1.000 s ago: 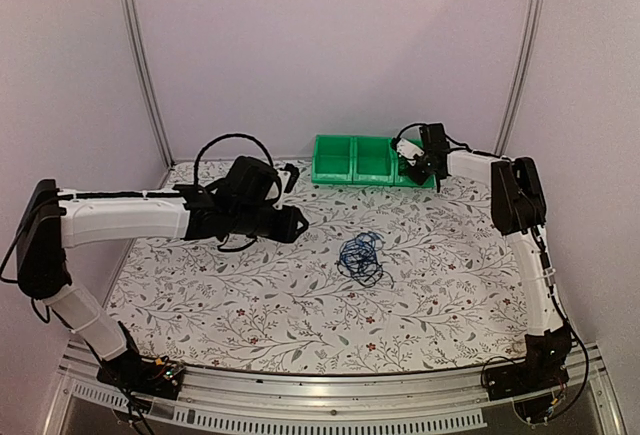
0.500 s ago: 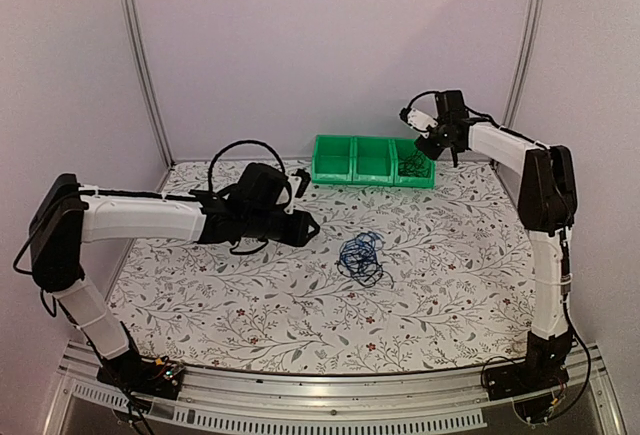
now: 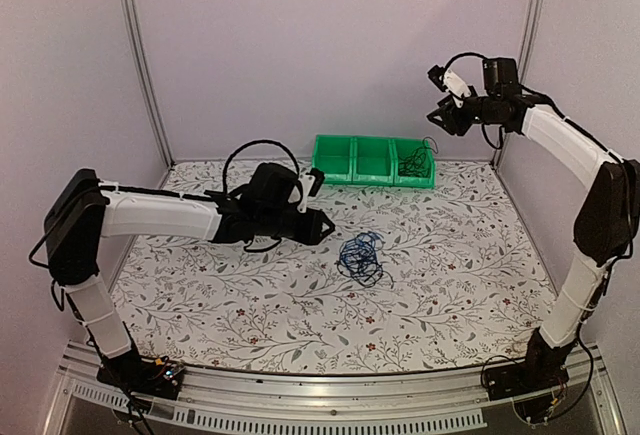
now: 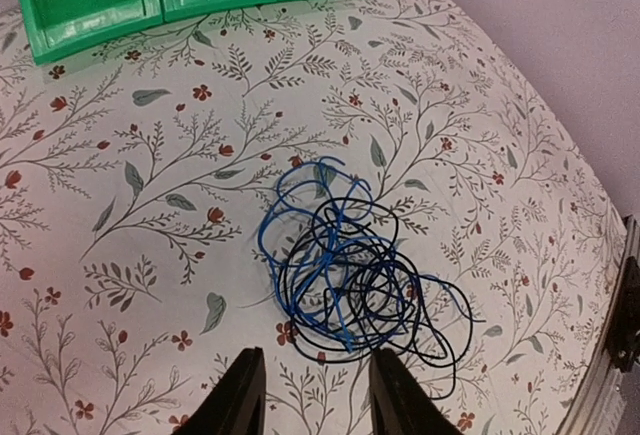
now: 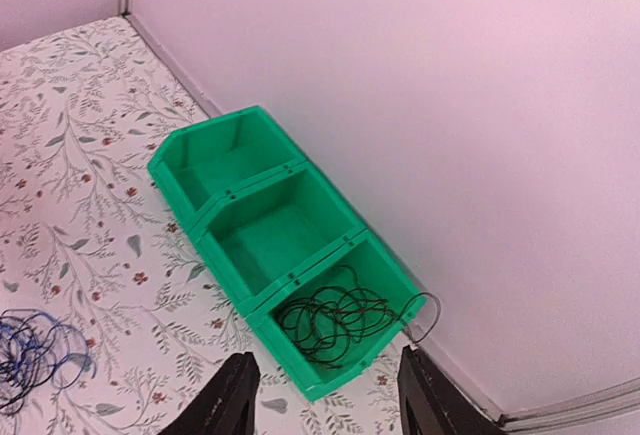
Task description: Untangle the cables
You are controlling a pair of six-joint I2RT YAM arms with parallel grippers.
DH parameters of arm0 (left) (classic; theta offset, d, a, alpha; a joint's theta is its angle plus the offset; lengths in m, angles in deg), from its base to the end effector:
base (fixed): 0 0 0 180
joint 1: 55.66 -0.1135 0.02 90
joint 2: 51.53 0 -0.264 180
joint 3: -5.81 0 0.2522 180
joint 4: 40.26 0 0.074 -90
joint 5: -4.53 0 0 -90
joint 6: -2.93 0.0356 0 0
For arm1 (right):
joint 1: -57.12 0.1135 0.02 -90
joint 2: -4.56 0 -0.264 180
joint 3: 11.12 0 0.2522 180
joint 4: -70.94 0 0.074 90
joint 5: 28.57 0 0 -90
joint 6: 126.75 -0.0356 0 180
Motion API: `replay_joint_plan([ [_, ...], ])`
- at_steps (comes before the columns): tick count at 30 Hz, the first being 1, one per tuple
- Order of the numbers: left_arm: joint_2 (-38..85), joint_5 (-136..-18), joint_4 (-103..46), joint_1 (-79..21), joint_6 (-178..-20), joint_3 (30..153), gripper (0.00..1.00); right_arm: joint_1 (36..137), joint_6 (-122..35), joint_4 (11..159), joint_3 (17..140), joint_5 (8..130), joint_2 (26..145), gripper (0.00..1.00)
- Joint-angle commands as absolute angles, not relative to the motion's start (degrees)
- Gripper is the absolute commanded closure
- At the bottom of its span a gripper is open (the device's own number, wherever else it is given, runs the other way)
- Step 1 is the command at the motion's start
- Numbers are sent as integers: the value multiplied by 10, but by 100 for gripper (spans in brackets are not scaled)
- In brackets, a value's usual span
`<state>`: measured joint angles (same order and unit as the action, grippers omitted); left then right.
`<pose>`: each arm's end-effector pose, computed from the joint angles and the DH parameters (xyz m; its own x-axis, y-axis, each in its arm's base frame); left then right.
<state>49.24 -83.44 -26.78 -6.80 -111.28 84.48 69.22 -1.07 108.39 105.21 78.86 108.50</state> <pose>0.2570 -0.2961 0.2142 -0.6655 0.1389 -0.7333 0.5467 0.7596 -0.3523 0.4160 0.1001 0.3781 -0.0650 -0.5831 -0.8098 -0.6195 0.6598 -0.4253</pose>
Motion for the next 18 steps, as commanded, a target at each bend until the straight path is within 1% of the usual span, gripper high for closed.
replay_joint_plan([
  [1, 533, -778, -299, -62, -1107, 858, 62, 680, -52, 1141, 929, 1007, 1011, 52],
  [4, 550, -743, -290, -59, -1121, 878, 63, 682, -43, 1167, 841, 1085, 982, 57],
  [6, 560, -732, -279, -57, -1140, 889, 64, 698, -1, 1188, 796, 1092, 979, 59],
  [8, 569, -730, -274, -54, -1155, 897, 64, 714, 25, 1177, 753, 1092, 983, 60],
  [10, 580, -741, -267, -52, -1170, 912, 63, 720, 4, 1143, 731, 1103, 989, 59],
  [14, 616, -756, -243, -54, -1171, 958, 65, 720, -52, 1098, 731, 1112, 1048, 61],
  [18, 657, -768, -142, -62, -1167, 1046, 66, 732, -53, 1126, 804, 1109, 1131, 60],
])
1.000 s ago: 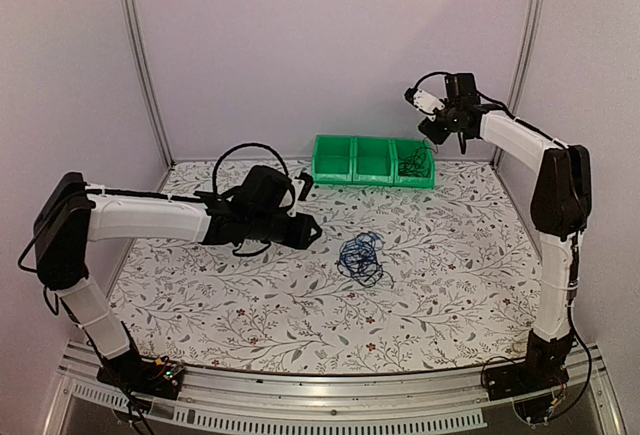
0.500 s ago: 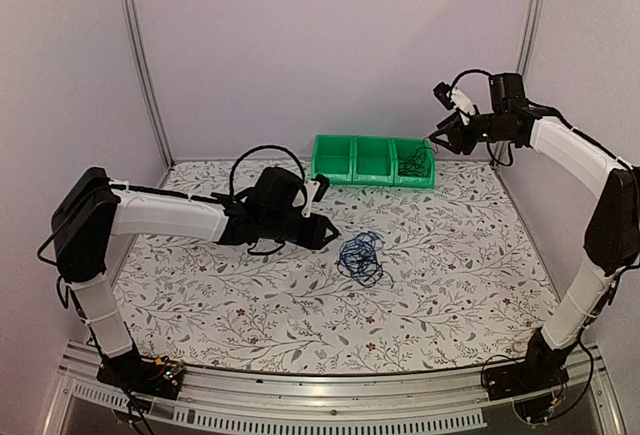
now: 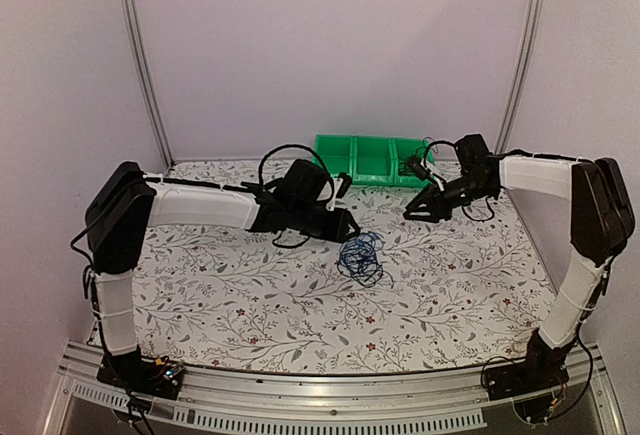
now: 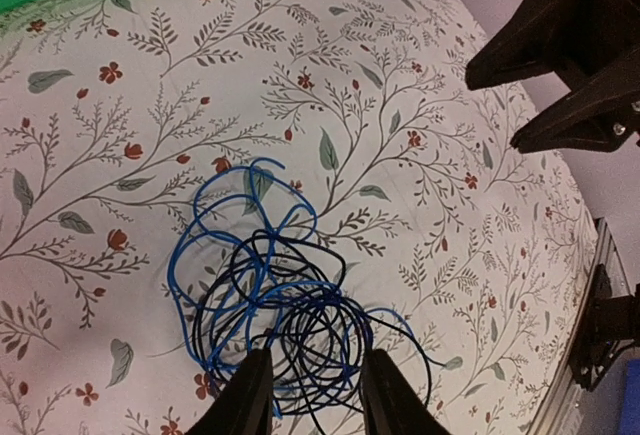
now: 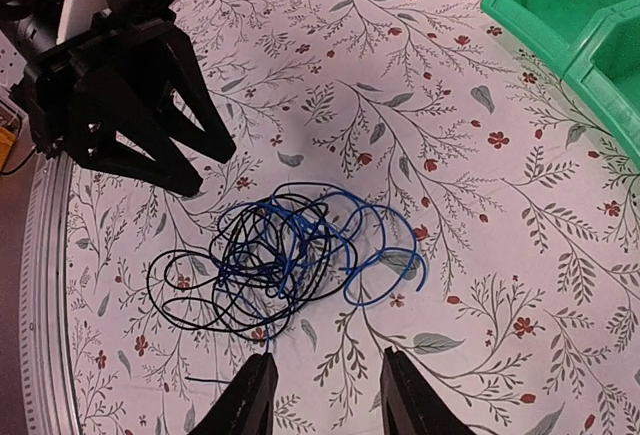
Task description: Untangle the cables
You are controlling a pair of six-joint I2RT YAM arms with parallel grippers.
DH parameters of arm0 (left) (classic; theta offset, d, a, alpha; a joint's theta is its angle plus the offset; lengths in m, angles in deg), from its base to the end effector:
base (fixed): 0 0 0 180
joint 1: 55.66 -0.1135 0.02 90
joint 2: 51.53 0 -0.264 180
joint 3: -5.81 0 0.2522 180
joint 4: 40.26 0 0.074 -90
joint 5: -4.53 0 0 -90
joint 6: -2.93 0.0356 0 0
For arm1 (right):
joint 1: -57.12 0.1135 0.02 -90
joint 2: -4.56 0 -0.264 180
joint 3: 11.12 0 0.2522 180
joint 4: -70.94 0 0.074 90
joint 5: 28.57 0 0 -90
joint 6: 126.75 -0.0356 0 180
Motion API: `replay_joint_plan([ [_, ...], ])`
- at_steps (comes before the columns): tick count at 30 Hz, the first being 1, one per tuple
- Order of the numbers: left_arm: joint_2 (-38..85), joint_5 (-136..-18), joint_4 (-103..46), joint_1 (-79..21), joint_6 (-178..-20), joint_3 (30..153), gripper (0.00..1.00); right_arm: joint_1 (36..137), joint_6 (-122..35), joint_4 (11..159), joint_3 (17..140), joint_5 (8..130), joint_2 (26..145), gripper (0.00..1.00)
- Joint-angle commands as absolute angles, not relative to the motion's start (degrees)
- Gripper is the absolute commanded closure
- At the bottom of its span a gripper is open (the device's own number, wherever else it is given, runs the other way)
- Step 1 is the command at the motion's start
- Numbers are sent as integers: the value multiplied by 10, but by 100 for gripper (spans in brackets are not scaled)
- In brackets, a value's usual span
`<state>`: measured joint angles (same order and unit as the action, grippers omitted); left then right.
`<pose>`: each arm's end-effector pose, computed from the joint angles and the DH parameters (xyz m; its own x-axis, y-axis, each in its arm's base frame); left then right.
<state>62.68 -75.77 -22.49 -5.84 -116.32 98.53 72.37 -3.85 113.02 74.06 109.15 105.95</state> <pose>0.2841 -0.3457 0.1929 -0.7654 0.1598 -0.6235 0.5310 0.7042 -0.4714 0.3460 0.1216 0.2186 -0.3892 -0.4849 -0.7832 -0.9094 0.3375 0.2430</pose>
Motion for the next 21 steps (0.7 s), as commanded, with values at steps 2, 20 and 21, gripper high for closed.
replay_joint_plan([
  [2, 659, -760, -135, -62, -1162, 1055, 66, 741, -52, 1139, 839, 1098, 1169, 59],
  [20, 540, -817, -148, -59, -1244, 927, 66, 784, 73, 1227, 964, 1040, 1316, 63],
  [21, 537, -818, -146, -59, -1244, 924, 66, 786, 77, 1231, 967, 1040, 1320, 64],
])
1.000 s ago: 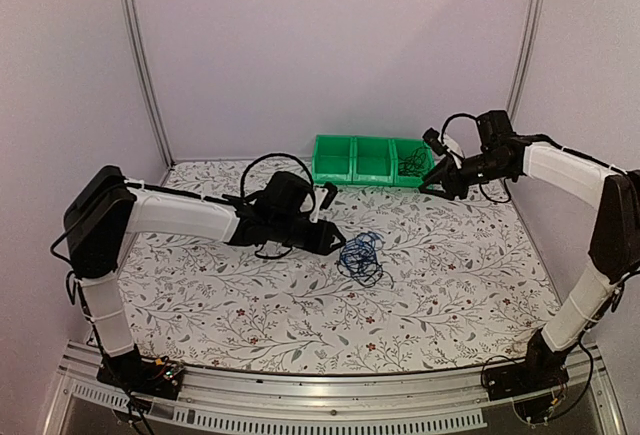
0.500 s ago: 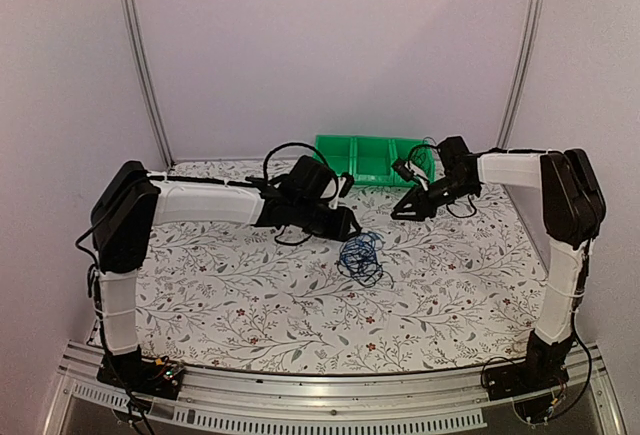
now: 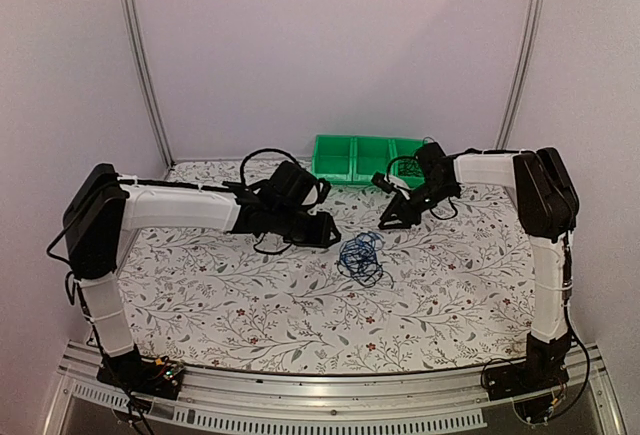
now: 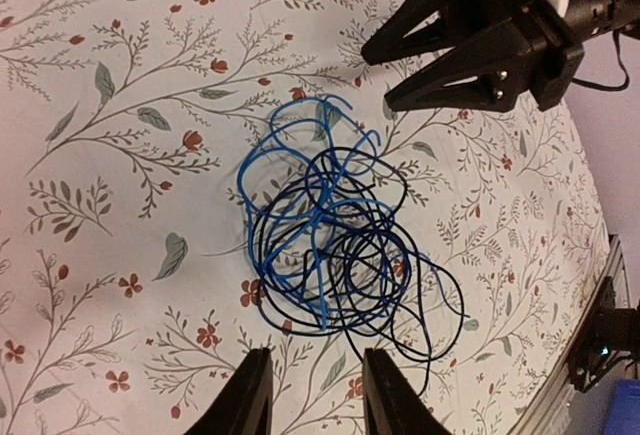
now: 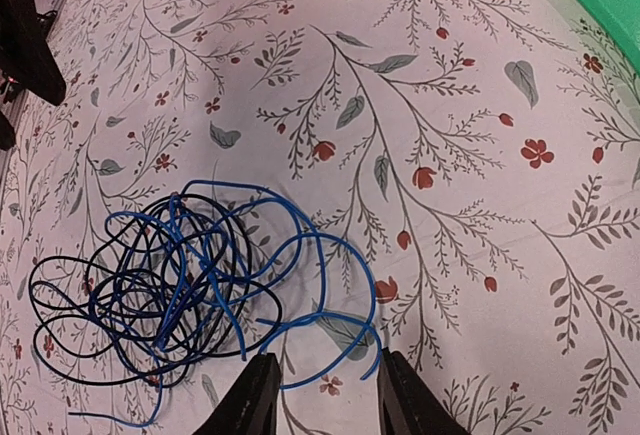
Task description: Untangle the cables
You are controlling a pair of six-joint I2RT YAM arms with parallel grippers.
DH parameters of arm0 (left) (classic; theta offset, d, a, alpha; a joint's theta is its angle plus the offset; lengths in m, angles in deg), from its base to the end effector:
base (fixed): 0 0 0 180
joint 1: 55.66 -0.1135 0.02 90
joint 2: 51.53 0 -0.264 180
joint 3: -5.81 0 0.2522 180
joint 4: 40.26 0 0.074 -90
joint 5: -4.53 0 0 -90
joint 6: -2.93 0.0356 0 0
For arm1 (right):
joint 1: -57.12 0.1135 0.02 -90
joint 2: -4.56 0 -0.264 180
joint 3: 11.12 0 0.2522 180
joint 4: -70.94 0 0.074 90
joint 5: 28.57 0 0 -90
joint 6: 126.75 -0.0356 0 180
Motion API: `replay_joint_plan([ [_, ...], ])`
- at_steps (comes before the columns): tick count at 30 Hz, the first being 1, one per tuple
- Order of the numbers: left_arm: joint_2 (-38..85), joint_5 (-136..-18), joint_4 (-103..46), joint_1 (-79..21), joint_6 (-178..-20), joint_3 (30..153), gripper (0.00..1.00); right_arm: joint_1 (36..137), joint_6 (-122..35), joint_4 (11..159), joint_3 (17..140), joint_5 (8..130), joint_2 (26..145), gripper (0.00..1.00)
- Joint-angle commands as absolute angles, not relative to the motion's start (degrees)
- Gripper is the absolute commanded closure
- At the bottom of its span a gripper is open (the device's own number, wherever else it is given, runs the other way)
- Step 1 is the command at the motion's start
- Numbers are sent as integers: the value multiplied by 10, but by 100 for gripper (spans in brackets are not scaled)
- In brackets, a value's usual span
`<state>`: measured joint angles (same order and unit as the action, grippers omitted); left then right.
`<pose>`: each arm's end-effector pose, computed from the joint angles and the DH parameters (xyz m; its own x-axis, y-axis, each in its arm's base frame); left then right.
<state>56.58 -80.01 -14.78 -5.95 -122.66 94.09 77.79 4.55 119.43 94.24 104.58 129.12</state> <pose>0.2666 -0.3197 0.2011 -0.8409 0.0961 -0.5325 0.3851 0.7976 -0.4643 0.4086 0.1802 0.1555 -0.3200 -0.6354 -0.7028 -0.9473 0.2284 0.2248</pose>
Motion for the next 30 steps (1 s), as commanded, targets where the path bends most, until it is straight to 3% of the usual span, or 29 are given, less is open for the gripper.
replay_joint_plan([
  [1, 534, -819, -143, -59, -1244, 921, 66, 787, 80, 1235, 970, 1042, 1323, 64],
  [16, 531, -826, -145, -50, -1256, 903, 66, 796, 115, 1256, 981, 1057, 1312, 61],
  [30, 538, -826, -141, -49, -1250, 908, 66, 803, 109, 1273, 1001, 1074, 1342, 67],
])
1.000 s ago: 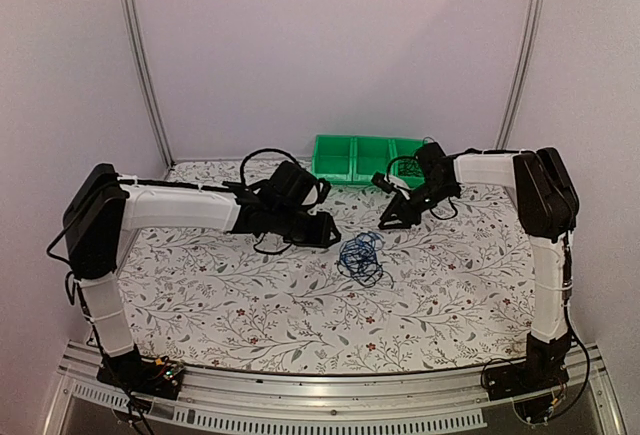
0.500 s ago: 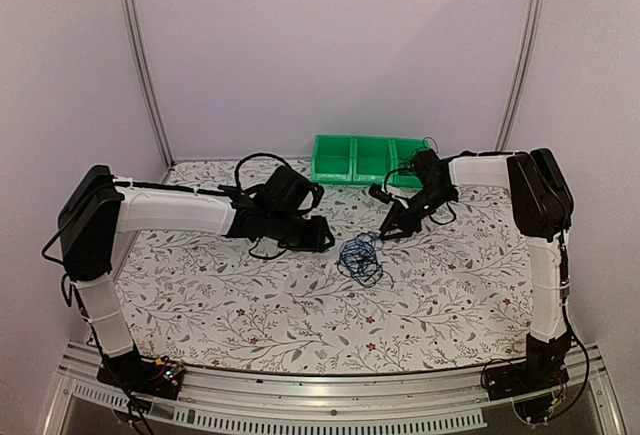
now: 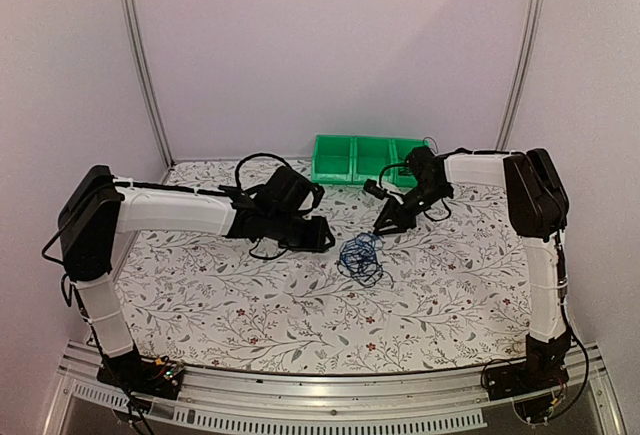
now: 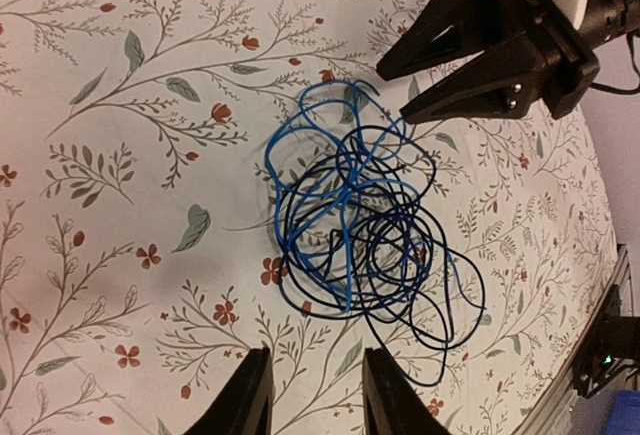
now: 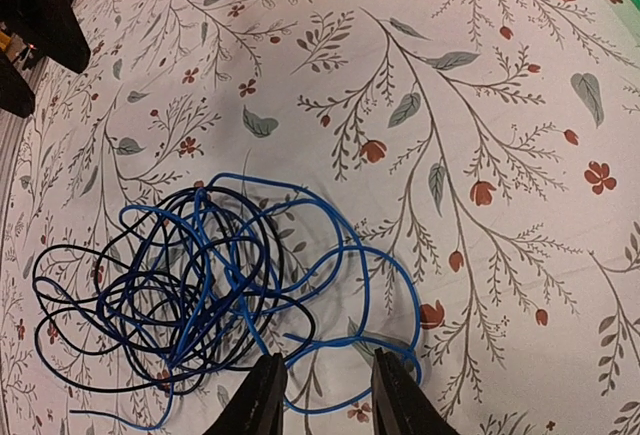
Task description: Untangle the cables
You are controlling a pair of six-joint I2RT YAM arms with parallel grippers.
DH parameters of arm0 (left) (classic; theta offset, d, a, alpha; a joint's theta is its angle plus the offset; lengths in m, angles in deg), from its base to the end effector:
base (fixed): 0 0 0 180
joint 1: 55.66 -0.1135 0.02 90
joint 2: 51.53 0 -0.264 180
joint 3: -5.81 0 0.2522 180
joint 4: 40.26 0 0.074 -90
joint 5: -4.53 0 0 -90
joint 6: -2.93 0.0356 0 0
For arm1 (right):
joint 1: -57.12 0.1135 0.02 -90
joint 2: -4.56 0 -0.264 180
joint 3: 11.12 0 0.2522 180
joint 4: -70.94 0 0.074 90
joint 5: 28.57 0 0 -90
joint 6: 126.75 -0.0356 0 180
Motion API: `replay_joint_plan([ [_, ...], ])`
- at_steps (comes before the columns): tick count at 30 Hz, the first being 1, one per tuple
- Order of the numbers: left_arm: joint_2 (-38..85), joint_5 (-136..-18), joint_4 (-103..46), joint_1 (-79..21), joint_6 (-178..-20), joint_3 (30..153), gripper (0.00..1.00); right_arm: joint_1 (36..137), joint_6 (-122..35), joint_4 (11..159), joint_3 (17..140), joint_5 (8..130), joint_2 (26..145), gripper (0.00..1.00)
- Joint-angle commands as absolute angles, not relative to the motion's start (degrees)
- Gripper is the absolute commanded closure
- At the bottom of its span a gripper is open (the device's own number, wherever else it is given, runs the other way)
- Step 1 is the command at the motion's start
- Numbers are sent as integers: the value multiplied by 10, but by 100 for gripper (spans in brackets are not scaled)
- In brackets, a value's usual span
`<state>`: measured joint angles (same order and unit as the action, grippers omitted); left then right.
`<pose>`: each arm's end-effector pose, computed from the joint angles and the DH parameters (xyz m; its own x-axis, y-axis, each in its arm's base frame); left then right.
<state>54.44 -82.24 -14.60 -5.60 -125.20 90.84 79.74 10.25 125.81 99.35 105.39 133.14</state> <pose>0.2575 -0.3106 0.1976 -0.8549 0.0608 -0.5152 0.3337 0.8248 -0.4564 0.4091 0.1972 0.1462 -0.2623 -0.6796 -0.6851 -0.9623 0.1309 0.2386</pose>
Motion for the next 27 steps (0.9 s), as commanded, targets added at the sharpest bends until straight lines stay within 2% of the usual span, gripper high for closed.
replay_joint_plan([
  [1, 538, -825, -141, -49, -1250, 908, 66, 803, 110, 1273, 1002, 1077, 1342, 67],
  [21, 520, -841, -140, -37, -1264, 882, 66, 809, 170, 1353, 1015, 1123, 1336, 66],
  [27, 519, -845, -139, -32, -1264, 885, 66, 810, 163, 1365, 1023, 1133, 1340, 62],
])
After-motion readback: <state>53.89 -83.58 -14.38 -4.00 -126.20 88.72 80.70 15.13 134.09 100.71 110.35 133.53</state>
